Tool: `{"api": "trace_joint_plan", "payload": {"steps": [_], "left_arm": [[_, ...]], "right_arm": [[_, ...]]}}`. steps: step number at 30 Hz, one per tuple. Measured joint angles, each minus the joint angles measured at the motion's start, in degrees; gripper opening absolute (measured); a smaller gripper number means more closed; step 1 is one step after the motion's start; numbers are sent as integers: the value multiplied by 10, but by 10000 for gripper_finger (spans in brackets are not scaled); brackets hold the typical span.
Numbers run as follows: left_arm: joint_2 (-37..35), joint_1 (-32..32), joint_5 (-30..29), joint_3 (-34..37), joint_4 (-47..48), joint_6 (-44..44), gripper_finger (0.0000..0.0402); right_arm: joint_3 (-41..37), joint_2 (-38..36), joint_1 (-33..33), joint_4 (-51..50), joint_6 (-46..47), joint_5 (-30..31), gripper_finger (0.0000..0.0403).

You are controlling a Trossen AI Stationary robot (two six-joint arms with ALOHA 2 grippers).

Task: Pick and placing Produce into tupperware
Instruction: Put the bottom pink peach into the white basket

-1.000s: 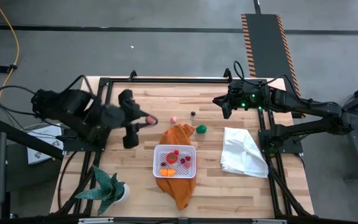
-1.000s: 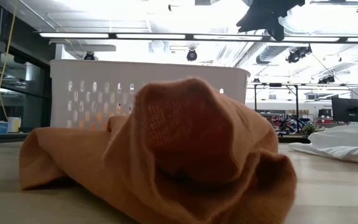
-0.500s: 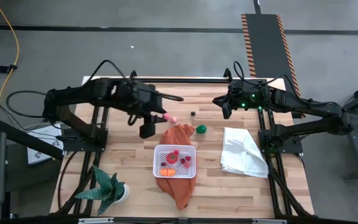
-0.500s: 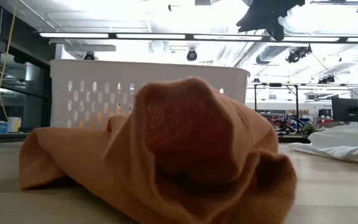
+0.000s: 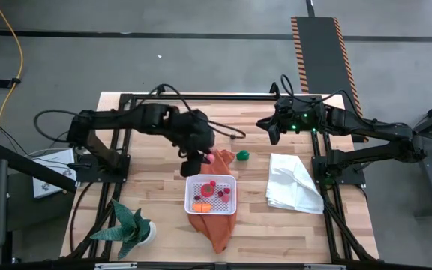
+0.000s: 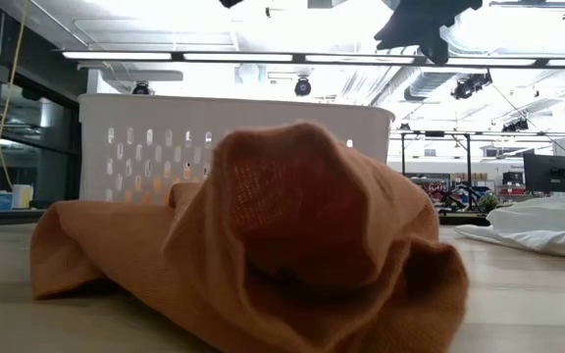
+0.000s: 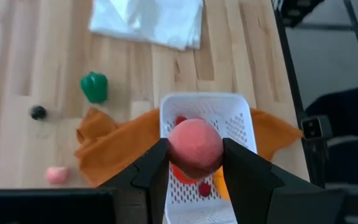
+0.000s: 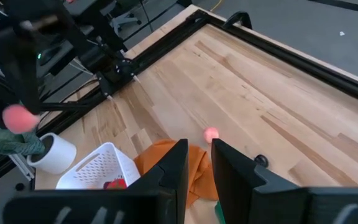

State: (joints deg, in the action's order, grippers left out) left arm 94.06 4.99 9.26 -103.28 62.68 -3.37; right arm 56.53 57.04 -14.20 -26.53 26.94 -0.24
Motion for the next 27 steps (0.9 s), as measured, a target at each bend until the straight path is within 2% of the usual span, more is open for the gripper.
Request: {"api": "trace_joint_plan", "payload": {"steps": [5, 18, 27], "left_arm": [[11, -21, 5, 30, -4, -4, 127], [11, -70, 6, 171, -121, -70, 126], [11, -76, 12, 247, -169, -111, 126]], "right_arm": [[0, 0, 0, -11, 0, 0, 62], [0, 0, 0, -15, -4, 0, 62], [0, 0, 0, -15, -13, 0, 62]]}}
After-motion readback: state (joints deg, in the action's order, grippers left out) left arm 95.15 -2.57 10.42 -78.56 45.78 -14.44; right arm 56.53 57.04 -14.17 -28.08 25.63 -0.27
